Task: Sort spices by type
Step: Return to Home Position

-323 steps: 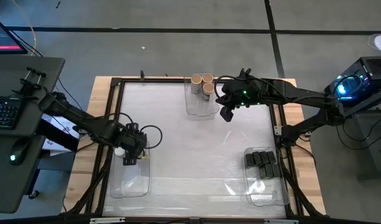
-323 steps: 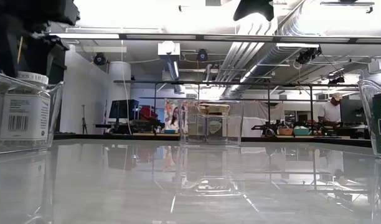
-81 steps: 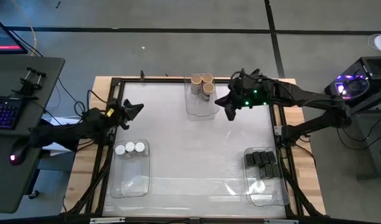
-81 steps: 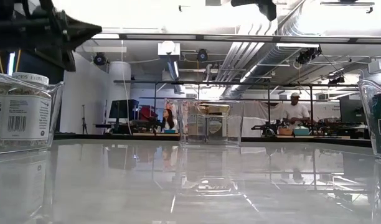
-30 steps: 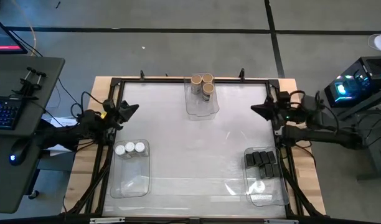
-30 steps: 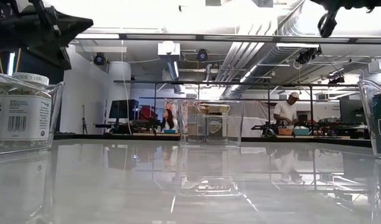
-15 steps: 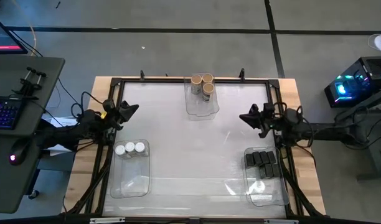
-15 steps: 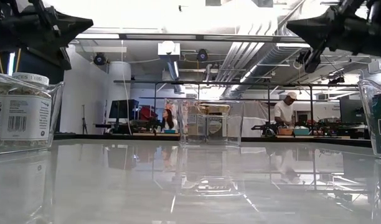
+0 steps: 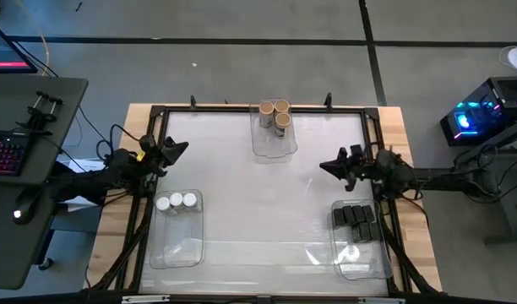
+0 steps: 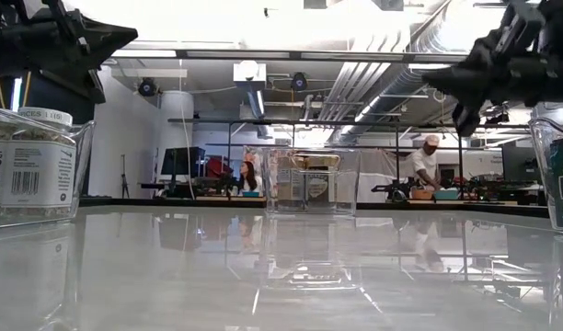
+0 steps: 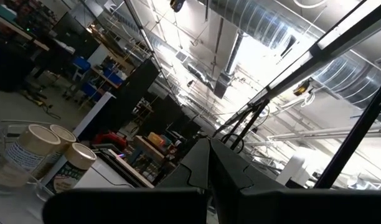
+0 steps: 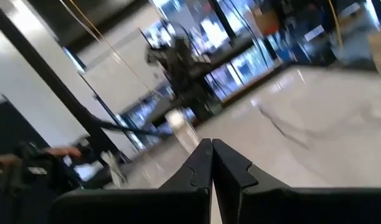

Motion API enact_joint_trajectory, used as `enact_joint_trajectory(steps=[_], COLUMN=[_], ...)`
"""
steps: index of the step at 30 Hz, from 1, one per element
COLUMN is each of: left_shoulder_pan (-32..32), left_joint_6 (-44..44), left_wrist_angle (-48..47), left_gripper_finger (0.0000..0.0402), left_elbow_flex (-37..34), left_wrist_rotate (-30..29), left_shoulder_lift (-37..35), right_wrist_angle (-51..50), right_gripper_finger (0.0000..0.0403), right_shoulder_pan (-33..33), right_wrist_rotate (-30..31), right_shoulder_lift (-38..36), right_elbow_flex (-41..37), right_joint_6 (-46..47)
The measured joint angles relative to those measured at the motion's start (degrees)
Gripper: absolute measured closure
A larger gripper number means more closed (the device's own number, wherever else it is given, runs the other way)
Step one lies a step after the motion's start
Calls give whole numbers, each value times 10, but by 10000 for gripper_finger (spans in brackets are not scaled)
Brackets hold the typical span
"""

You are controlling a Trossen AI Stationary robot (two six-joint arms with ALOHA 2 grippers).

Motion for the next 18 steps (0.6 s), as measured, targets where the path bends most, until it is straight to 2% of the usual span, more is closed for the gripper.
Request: enact_joint_trajectory(steps=[11, 15, 18], left_shoulder_pan=[0, 0, 0], left_joint_6=[0, 0, 0], left_wrist_angle=[-2, -2, -2], left_gripper_finger=[402, 402, 402], left_elbow_flex=[0, 0, 0], left_wrist_rotate=[0, 0, 0], left_shoulder_lift=[0, 0, 0], right_wrist_angle=[-187, -292, -291], right_gripper_finger=[402, 402, 402], right_shoulder_pan=[0, 0, 0], right_wrist_rotate=[-2, 0, 12], right_shoulder_lift=[-4, -84, -158], right_elbow_flex=[0, 1, 0], right_joint_6=[-4, -3, -4])
